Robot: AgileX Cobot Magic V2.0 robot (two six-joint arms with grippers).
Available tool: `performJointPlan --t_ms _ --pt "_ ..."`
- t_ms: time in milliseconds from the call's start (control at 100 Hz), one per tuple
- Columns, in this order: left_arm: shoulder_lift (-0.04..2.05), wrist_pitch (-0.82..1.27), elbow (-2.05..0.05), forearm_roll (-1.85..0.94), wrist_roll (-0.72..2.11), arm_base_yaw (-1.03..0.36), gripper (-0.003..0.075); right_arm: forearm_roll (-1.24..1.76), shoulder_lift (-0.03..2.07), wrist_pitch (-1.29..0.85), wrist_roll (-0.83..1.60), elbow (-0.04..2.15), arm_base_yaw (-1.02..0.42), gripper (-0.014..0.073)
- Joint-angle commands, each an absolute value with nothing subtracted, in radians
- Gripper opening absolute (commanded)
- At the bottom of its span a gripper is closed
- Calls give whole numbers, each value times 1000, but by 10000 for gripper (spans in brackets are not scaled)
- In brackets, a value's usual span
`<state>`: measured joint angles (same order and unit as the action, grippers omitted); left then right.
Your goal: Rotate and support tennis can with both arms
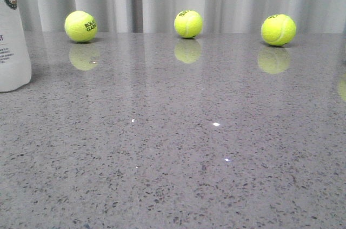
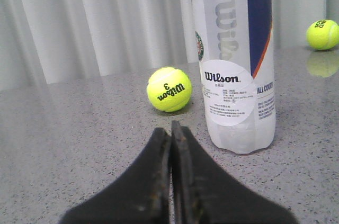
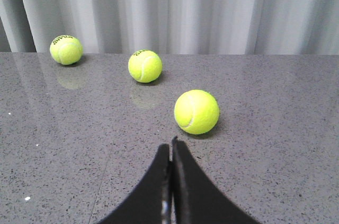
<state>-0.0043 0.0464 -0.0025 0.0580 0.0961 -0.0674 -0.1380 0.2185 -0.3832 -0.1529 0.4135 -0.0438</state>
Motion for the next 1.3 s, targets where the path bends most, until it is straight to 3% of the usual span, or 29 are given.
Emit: performJointPlan --t_ms 0,380,770,1090,1290 --pt "-43 -38 45 47 87 -64 -21 -149 226 -298 -153 439 -37 -70" --pt "-43 -38 45 47 87 -64 -21 -59 180 -249 -124 415 -37 -70" --pt "-43 -38 45 47 87 -64 -21 19 -37 -131 -73 158 -37 -70" --pt "-43 -38 45 47 87 -64 -21 19 -32 72 -110 -11 -38 -70" --pt "-43 -38 45 47 87 -64 -21 19 -32 69 -109 -7 -38 -70"
